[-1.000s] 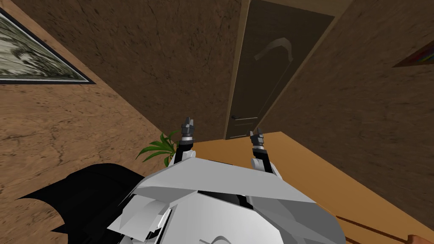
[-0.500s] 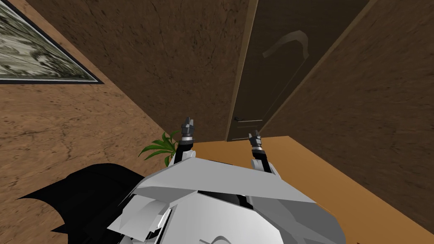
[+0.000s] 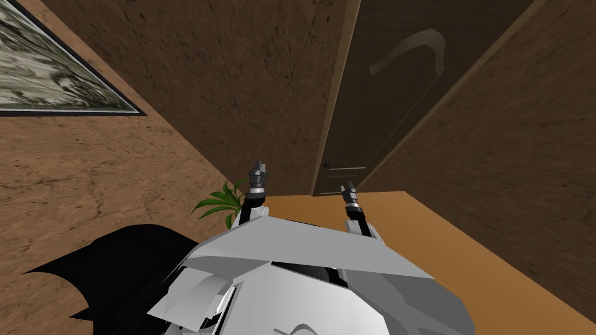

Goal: Pull the door open

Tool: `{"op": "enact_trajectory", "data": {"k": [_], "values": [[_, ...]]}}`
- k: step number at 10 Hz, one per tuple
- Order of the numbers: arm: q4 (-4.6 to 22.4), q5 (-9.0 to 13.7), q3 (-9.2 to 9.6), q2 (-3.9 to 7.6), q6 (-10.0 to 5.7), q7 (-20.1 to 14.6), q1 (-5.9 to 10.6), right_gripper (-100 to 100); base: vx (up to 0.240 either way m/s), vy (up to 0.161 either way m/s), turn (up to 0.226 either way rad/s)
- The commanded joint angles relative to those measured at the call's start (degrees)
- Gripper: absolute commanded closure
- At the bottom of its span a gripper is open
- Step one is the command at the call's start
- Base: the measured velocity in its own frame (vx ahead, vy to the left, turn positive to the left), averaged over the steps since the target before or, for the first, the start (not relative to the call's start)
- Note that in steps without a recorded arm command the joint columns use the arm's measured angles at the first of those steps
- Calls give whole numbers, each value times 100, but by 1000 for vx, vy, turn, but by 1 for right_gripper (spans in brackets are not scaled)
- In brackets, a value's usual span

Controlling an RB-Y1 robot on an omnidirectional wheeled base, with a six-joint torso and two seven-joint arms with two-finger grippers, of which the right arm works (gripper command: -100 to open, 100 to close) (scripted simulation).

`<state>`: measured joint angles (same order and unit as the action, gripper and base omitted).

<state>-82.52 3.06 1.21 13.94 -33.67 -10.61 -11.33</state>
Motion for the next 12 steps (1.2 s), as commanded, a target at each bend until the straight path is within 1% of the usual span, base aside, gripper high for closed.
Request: {"op": "enact_trajectory", "data": {"k": [1, 8, 12], "values": [[238, 0, 7, 67, -37, -22, 69, -100, 65, -17, 116], [1285, -16, 55, 305, -224, -77, 376, -100, 94, -37, 101], [1789, -23, 77, 418, -313, -104, 524, -100, 88, -35, 82]]}}
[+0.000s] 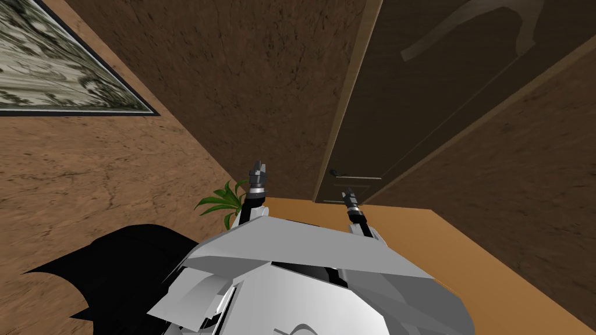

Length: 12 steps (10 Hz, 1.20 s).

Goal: Pull the door open

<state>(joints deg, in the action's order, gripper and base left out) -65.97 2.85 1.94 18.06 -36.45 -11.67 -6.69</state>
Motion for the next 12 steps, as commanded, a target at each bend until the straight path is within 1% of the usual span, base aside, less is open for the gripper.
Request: {"op": "enact_trajectory", "data": {"k": [1, 2, 5, 6, 8, 9, 10, 11, 12], "values": [[254, -5, 9, 33, -56, -5, 95, -100, 84, -34, 88], [449, -8, 18, 77, -91, -15, 153, -100, 85, -49, 121], [716, -12, 30, 137, -138, -29, 231, -100, 103, -54, 70], [851, -14, 36, 167, -162, -37, 271, -100, 65, -53, 68], [999, -16, 43, 200, -189, -44, 314, -100, 78, -48, 58], [958, -16, 41, 188, -179, -41, 307, -100, 35, -23, 11], [1126, 41, -61, 264, -282, -86, 309, -100, 114, 23, 182], [1182, 62, -98, 290, -316, -102, 308, -100, 168, 48, 165], [1309, 108, -180, 350, -394, -137, 306, -100, 173, 55, 187]]}}
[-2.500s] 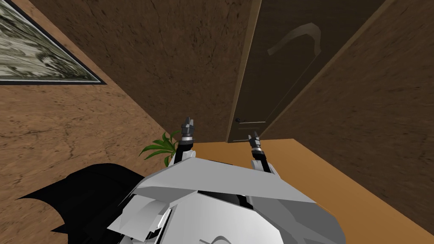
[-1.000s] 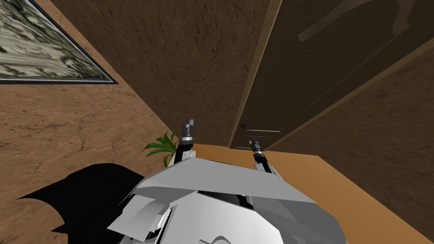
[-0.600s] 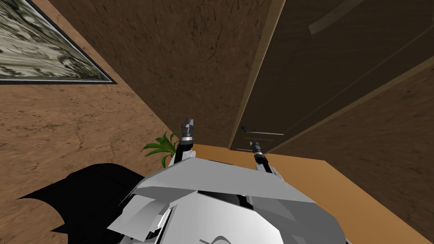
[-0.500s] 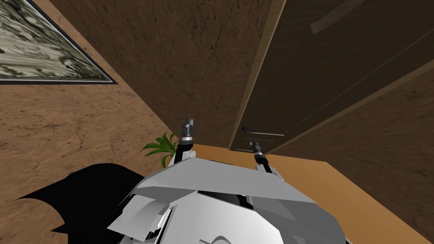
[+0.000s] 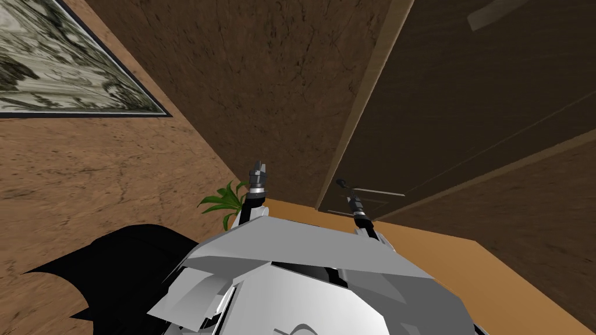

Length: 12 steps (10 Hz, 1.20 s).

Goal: Pull the door open

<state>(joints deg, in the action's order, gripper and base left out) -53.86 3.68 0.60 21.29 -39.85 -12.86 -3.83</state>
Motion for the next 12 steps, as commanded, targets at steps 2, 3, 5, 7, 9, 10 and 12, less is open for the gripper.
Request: {"op": "enact_trajectory", "data": {"k": [2, 3, 5, 7, 9, 10, 12], "values": [[232, 74, -133, 90, -137, -56, 18, -100, 156, 23, 142], [362, 122, -218, 152, -218, -93, 15, -100, 126, 11, 157], [362, 122, -218, 152, -218, -93, 15, -100, 58, -2, 37], [598, 207, -372, 263, -363, -159, 11, -100, 106, -6, 174], [591, 179, -322, 223, -339, -129, 40, 100, 29, -4, 2], [591, 179, -322, 223, -339, -129, 40, 100, -29, 2, -19], [591, 179, -322, 223, -339, -129, 40, 100, -12, -3, 8]]}}
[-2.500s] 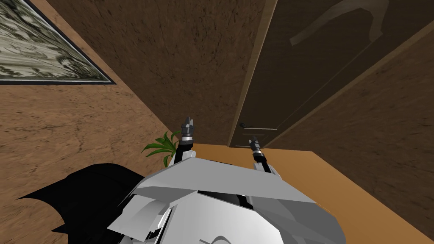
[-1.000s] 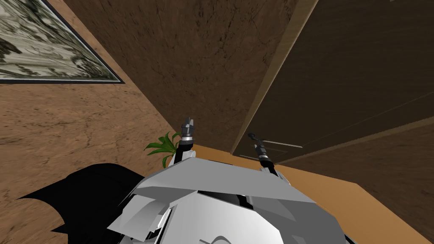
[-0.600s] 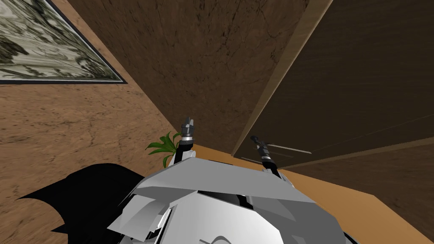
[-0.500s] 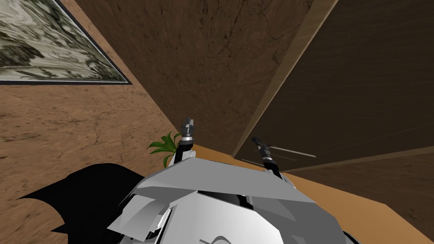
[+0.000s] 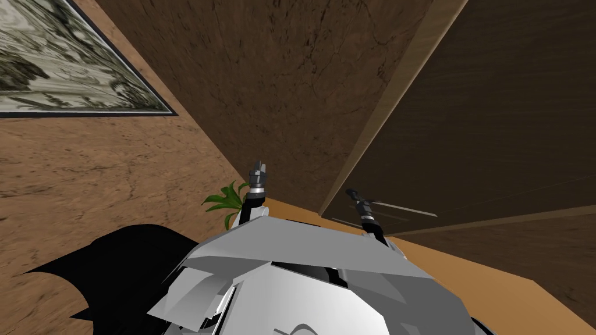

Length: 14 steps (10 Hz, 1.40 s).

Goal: Pull the door open

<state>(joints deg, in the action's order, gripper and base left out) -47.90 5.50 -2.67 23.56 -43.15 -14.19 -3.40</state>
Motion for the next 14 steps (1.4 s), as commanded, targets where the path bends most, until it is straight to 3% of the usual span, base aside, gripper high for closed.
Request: {"op": "enact_trajectory", "data": {"k": [1, 2, 10, 11, 12, 14], "values": [[-4, -4, 6, -4, -9, 4, -3, 100, 0, 0, 0], [-4, -4, 6, -4, -9, 4, -3, 100, 0, 0, 0], [-54, -139, 408, 579, -692, -635, -531, 100, -205, -73, 165], [-20, -130, 390, 534, -628, -595, -490, 100, -107, -32, 32], [17, -139, 442, 604, -808, -678, -603, 100, -152, -59, 150], [44, -141, 475, 680, -973, -741, -698, 100, -173, -68, 161]]}}
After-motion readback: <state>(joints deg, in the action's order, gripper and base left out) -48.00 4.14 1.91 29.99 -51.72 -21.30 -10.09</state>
